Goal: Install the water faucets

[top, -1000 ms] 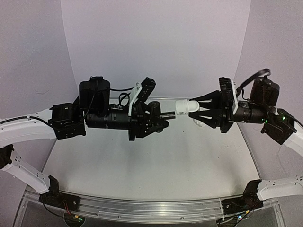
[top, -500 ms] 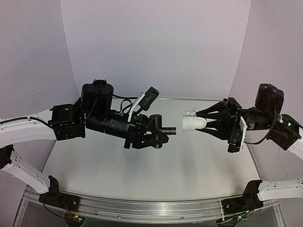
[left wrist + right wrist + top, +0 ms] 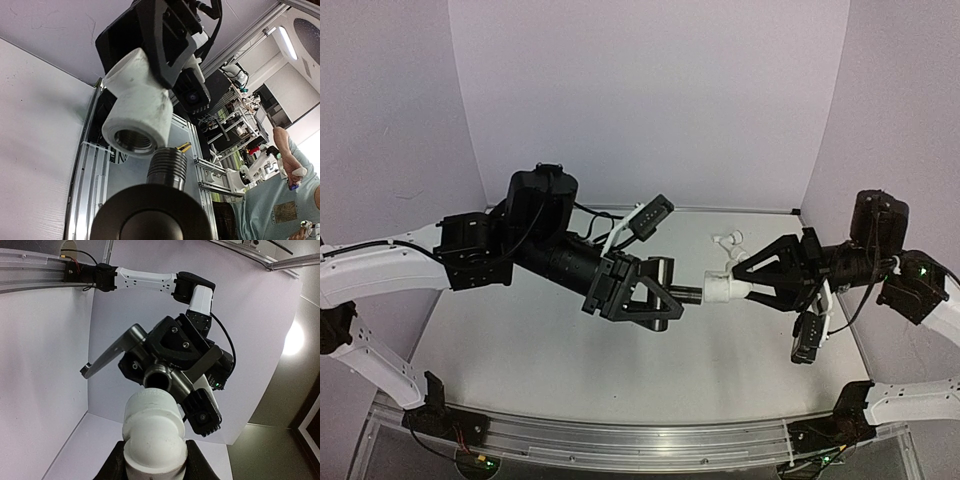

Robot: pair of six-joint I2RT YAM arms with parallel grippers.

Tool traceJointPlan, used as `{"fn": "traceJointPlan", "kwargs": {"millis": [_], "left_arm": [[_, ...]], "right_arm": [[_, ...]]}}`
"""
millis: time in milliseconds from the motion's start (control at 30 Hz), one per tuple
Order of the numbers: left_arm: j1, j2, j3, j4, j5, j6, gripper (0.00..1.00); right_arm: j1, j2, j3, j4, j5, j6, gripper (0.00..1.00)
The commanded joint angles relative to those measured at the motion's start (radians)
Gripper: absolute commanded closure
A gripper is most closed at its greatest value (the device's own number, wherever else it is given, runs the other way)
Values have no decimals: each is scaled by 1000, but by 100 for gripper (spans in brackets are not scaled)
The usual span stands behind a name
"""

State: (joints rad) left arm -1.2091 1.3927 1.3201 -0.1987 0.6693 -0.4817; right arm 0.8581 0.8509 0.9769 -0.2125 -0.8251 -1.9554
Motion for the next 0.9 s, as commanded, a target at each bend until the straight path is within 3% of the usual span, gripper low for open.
{"fn": "traceJointPlan", "kwargs": {"millis": [0,333,867], "left_arm": [[5,-16,42,136,61,-49,100],[17,-14,27,127,18,-53,100],[53,4,-23,234,94,-124,100]], "right_arm": [[4,-6,-15,24,-68,-273,100],[5,-9,-33,70,-66,-296,100],[4,0,-74,242,-21,-276,100]]}}
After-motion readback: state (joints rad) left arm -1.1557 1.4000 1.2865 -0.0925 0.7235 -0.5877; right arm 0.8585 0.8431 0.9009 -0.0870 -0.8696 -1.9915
